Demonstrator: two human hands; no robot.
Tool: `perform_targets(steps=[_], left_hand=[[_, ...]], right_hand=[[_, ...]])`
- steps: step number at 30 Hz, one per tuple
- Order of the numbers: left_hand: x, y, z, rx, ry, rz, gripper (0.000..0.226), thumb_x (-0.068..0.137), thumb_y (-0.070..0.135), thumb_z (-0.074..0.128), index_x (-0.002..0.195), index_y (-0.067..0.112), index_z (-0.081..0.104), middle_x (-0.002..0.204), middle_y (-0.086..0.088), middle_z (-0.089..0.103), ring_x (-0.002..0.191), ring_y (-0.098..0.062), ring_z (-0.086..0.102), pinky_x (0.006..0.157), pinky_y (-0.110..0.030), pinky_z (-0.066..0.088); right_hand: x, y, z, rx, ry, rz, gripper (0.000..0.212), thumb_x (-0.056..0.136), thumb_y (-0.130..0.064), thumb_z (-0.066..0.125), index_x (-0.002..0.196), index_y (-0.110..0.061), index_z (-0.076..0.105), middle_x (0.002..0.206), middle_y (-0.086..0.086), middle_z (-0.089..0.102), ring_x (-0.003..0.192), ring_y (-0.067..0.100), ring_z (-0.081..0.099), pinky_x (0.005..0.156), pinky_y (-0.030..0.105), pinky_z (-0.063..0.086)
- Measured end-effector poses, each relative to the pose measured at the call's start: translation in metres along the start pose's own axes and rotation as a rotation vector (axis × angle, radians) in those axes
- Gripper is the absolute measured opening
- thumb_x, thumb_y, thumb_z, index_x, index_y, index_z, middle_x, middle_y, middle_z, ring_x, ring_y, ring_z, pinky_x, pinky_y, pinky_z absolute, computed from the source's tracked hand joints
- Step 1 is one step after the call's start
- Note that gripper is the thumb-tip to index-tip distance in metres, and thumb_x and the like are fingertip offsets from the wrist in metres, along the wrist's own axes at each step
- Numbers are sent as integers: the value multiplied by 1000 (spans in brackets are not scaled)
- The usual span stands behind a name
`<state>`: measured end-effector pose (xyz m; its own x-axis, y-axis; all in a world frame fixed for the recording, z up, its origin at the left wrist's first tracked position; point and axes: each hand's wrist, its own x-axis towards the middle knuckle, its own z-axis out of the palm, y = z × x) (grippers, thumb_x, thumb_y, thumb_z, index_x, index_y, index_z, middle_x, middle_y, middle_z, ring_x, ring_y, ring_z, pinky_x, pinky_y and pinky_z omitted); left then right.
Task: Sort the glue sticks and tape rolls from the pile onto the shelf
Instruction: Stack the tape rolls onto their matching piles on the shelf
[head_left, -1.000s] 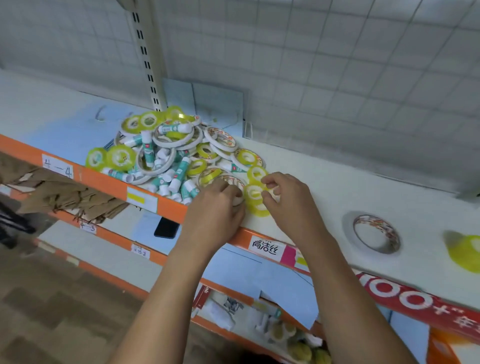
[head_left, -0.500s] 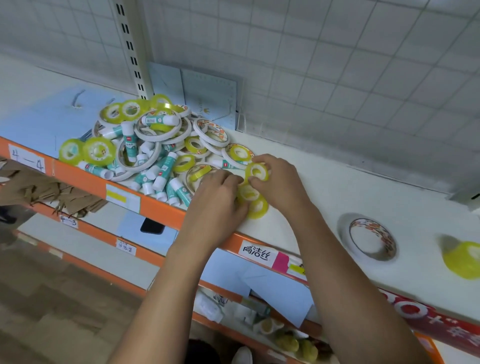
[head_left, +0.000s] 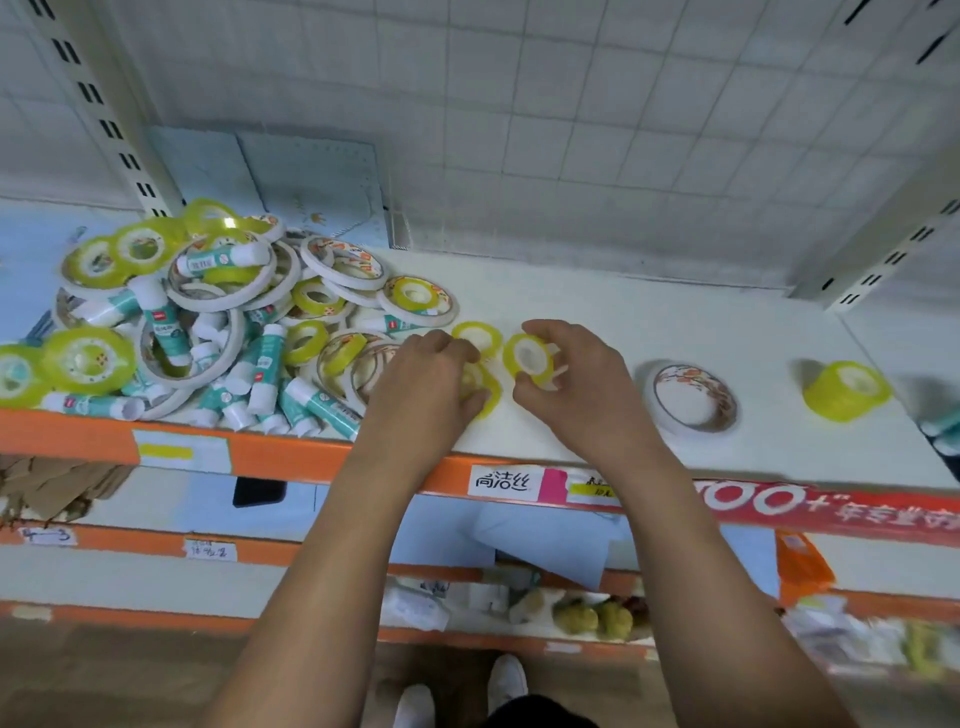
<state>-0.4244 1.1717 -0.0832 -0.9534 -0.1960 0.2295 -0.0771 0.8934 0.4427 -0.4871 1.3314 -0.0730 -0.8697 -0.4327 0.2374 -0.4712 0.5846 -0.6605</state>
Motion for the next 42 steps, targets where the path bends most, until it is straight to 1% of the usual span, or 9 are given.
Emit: perform_targets(steps=[4, 11, 15, 18, 23, 28, 35, 39, 42], left_hand=[[2, 4, 2, -26, -98, 24, 45, 82, 31, 73, 123, 18, 61, 122, -7, 58, 116, -26, 46, 95, -34, 39], [13, 45, 6, -42, -111, 96, 41, 82, 30, 70, 120, 18, 61, 117, -7, 58, 110, -30, 50, 94, -40, 41], [24, 83, 17, -92, -122, 158, 39, 85, 33, 68, 121, 20, 61, 117, -4, 54, 108, -26, 52, 92, -36, 42], [35, 119, 31, -113, -130, 199, 39, 85, 34, 69, 120, 21, 61, 117, -2, 53, 109, -24, 53, 89, -31, 41], [50, 187, 62, -150, -141, 284, 37, 85, 35, 69, 119, 22, 63, 111, 2, 53, 104, -18, 53, 80, -22, 36], [61, 241, 90, -177, -132, 296, 37, 86, 34, 69, 120, 20, 63, 115, 0, 54, 106, -20, 54, 90, -29, 42], [71, 275, 117, -147, -88, 246, 37, 86, 34, 69, 121, 21, 64, 119, 0, 57, 109, -21, 56, 91, -28, 41], [75, 284, 124, -124, -58, 224, 36, 85, 33, 71, 118, 20, 65, 117, -1, 59, 107, -22, 57, 90, -30, 44], [79, 287, 126, -109, -38, 218, 36, 85, 33, 71, 118, 20, 66, 116, -1, 59, 106, -22, 58, 89, -32, 46]], right_hand=[[-19, 0, -6, 4, 22, 36, 50, 79, -19, 70, 127, -20, 60, 121, -4, 59, 103, 10, 57, 93, 28, 48], [-31, 14, -40, -65, 62, 55, 47, 80, -19, 69, 126, -18, 60, 120, -1, 58, 106, 20, 56, 97, 37, 45], [-36, 35, -73, -99, 122, 80, 47, 78, -18, 69, 124, -16, 61, 118, 1, 58, 104, 22, 56, 95, 39, 47], [-41, 59, -103, -95, 141, 111, 48, 77, -21, 70, 124, -16, 61, 117, 1, 56, 104, 23, 56, 94, 35, 48], [-53, 108, -161, -110, 204, 131, 49, 76, -24, 69, 124, -15, 61, 116, 0, 55, 97, 12, 55, 92, 29, 48], [-58, 155, -206, -124, 223, 163, 48, 77, -18, 70, 124, -16, 62, 114, -4, 52, 90, 8, 53, 89, 21, 45], [-48, 199, -235, -167, 118, 163, 51, 82, -22, 69, 132, -18, 59, 127, 2, 52, 115, 23, 53, 101, 35, 44], [-40, 216, -236, -180, 59, 153, 54, 85, -25, 67, 137, -20, 54, 133, 2, 51, 123, 21, 45, 98, 16, 29], [-35, 224, -234, -223, 14, 137, 57, 87, -28, 65, 141, -20, 49, 137, 3, 49, 125, 23, 40, 94, 16, 23]])
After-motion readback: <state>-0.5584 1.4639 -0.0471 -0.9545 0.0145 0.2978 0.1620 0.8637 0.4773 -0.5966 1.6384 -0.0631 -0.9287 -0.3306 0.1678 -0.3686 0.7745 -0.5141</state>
